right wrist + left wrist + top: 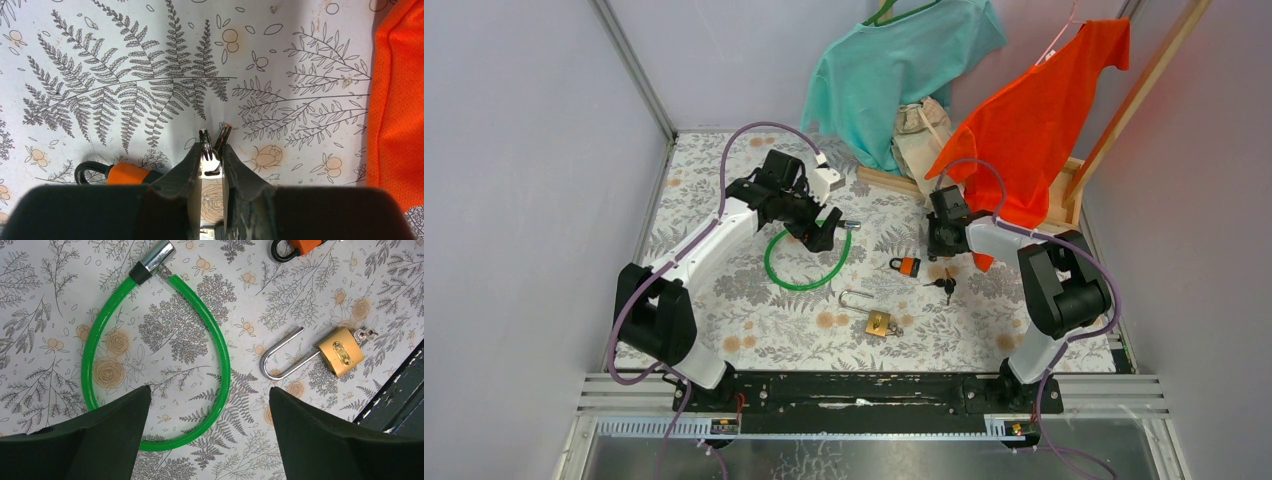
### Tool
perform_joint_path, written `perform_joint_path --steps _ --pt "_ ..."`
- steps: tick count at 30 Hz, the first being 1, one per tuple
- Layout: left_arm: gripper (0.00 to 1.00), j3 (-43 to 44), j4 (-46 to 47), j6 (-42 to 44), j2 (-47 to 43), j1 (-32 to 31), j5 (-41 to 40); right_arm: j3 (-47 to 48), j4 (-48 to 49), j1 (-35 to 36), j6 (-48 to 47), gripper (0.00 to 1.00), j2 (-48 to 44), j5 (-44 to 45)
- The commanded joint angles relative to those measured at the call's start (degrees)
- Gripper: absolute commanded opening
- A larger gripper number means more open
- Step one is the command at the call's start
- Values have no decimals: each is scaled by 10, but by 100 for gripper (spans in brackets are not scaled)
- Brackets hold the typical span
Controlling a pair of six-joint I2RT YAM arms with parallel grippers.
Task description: Unlock with the key
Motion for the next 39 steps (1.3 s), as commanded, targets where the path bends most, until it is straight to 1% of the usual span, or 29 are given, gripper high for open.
perform_joint_path --steps 1,5,8,11,19,24,28,32,36,39 --pt "94 24 -3 8 -16 2 -5 -2 -3 3 -2 0 -11 -29" --pt "94 38 -14 6 -15 1 12 -8 12 4 -10 0 -58 -78" --pt "94 60 -30 -9 -10 1 47 -10 25 18 -25 0 -102 -114" --pt "93 80 -41 -37 -5 2 93 -12 35 65 -58 0 -145 -128" --pt "87 115 -68 -106 14 1 184 -9 81 174 -96 0 -236 -148" --pt "80 101 -71 -143 17 4 248 19 90 204 -94 0 -259 -162" --pt "80 69 -74 -106 -5 8 315 39 108 206 -54 0 -273 -193" --pt "81 26 -73 -43 -44 8 382 61 119 205 -1 0 -276 -231" --pt "85 -1 -49 10 -88 8 419 74 130 205 55 0 -274 -259" --pt "83 7 -48 32 -88 8 431 77 142 205 97 0 -270 -270"
